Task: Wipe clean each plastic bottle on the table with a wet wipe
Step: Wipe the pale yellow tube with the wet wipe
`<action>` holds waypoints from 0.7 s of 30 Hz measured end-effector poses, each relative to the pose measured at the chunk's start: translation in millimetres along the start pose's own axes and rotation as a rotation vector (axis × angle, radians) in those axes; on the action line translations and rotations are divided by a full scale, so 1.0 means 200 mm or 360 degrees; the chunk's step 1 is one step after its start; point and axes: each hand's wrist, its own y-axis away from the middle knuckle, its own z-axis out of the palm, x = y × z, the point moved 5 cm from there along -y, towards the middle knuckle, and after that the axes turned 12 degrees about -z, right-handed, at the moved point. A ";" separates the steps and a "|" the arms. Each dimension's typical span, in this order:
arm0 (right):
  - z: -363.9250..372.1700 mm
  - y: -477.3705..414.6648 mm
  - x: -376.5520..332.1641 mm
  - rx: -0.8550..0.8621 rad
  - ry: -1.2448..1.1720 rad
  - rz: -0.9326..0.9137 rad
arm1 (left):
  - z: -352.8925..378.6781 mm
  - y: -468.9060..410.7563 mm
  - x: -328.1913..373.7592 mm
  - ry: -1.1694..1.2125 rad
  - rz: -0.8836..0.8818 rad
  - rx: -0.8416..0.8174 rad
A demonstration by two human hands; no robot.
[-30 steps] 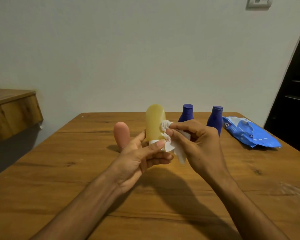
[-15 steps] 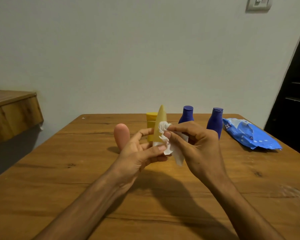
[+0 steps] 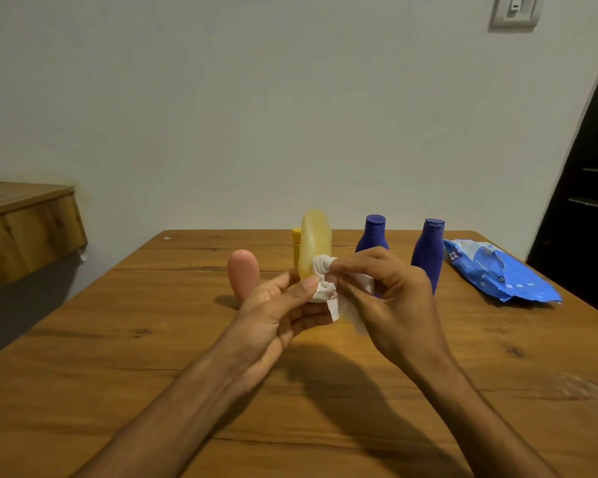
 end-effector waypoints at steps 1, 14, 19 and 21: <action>0.00 0.00 -0.01 -0.0010 0.0016 -0.0019 | 0.00 0.00 0.00 -0.0049 0.0000 0.0007; -0.01 -0.01 -0.05 -0.0063 0.0108 -0.0208 | 0.01 0.00 0.00 -0.0272 0.0018 -0.0029; -0.01 0.00 -0.03 -0.0070 0.0133 -0.0177 | 0.01 0.00 0.00 -0.0291 0.0014 -0.0036; 0.00 0.00 -0.03 -0.0068 0.0145 -0.0177 | 0.01 0.00 0.00 -0.0311 0.0011 -0.0040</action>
